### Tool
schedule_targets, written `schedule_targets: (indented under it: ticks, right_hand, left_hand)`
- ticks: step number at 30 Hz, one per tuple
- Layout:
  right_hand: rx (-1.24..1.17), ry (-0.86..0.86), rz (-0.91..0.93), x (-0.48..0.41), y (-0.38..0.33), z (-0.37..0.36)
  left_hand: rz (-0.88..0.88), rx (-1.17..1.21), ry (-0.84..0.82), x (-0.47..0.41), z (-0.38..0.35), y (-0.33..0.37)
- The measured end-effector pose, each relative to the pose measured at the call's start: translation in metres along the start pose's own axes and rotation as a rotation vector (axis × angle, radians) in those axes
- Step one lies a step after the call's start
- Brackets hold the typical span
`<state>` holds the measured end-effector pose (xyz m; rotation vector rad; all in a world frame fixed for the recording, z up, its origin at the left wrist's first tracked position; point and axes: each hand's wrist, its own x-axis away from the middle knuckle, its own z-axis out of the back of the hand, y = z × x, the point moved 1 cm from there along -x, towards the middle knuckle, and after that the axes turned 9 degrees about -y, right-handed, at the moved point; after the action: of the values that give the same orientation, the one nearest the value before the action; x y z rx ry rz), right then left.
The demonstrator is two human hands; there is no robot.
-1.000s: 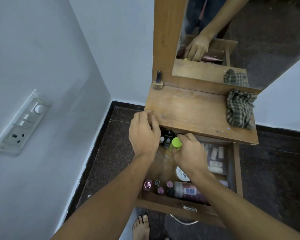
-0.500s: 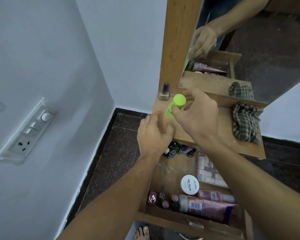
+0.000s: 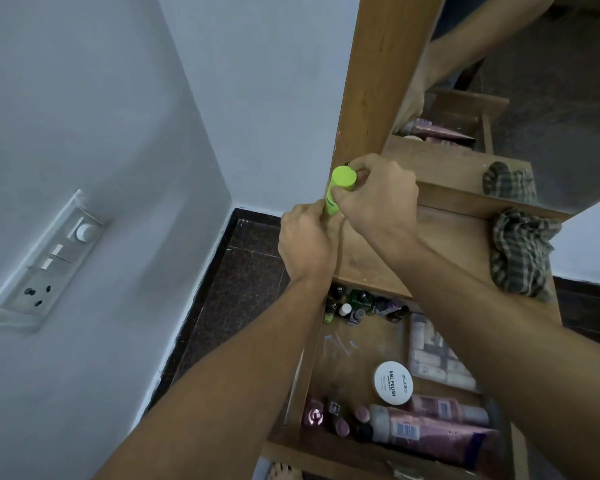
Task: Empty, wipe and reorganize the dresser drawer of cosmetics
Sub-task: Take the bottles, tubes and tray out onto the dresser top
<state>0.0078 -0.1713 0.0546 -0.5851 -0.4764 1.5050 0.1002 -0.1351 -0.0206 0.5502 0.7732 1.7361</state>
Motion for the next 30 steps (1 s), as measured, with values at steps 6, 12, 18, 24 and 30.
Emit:
schedule_targets:
  ticks: [6, 12, 18, 24, 30]
  right_hand:
    - [0.008, -0.006, 0.006, -0.005, 0.005, -0.006]
    - [-0.010, -0.019, 0.019, -0.005, 0.007, -0.006]
    - [-0.055, 0.151, 0.105, 0.051, 0.039, 0.008]
    - [0.076, -0.020, 0.096, 0.141, 0.104, -0.016]
    - [0.138, -0.166, 0.000, 0.157, 0.116, -0.039]
  left_hand:
    - [-0.004, -0.015, 0.010, -0.006, -0.005, -0.003]
    - [-0.012, -0.058, 0.000, -0.006, -0.009, -0.005]
    - [-0.038, -0.004, -0.018, 0.006, -0.003, -0.014]
    - [-0.030, 0.011, 0.046, 0.043, 0.003, -0.027]
    - [-0.023, -0.046, 0.103, 0.077, -0.001, -0.027]
